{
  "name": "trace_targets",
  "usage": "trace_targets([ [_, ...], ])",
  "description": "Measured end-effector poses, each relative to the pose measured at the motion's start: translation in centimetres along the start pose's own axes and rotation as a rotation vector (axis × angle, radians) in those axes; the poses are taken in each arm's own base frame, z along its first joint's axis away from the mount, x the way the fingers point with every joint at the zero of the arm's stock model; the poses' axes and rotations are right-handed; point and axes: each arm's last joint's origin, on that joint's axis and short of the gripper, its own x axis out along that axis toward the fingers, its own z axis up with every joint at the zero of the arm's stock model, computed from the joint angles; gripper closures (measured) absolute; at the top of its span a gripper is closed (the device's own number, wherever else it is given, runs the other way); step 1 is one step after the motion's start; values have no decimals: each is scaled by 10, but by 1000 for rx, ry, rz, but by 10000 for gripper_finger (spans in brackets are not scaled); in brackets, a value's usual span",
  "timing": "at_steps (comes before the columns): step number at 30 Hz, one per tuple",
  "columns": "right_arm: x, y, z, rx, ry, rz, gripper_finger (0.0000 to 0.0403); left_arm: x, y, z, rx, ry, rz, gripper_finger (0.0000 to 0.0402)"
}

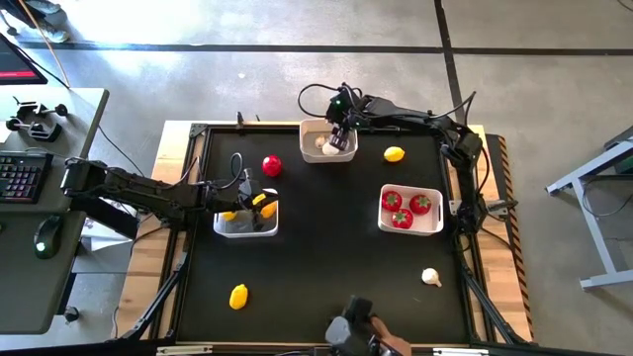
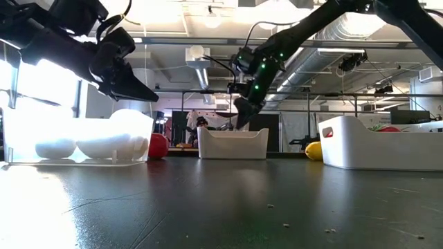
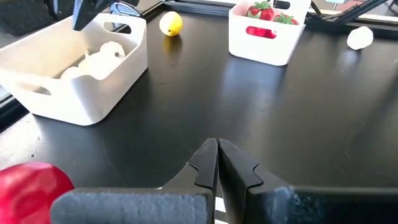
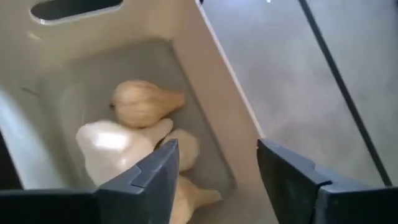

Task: Sort produce into baskets
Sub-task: Put the yellow lemon into the transparent bin

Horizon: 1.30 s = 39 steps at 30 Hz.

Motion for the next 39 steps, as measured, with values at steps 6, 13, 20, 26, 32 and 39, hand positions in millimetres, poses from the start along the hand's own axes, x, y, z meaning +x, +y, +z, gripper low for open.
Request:
trace_targets([
  [6,-22,4,6,52,-5,-51,205,0,-1,0,73,3,-27,401],
  [13,-81,31,21,-3,-89,5,368,0,-2,0,133,2,-59,401],
  [20,-117,47,24,-40,-168,125,395,0,-2,0,134,3,-67,402],
  [26,-116,57,-9,-3,-224,159,401,0,-3,0,127,5,-85,402],
  [32,-111,48,-73,131,-232,148,402,0,-3,0,128,5,-85,402],
  [39,-120,13,-120,241,-88,112,402,0,-3,0,128,5,-89,401],
])
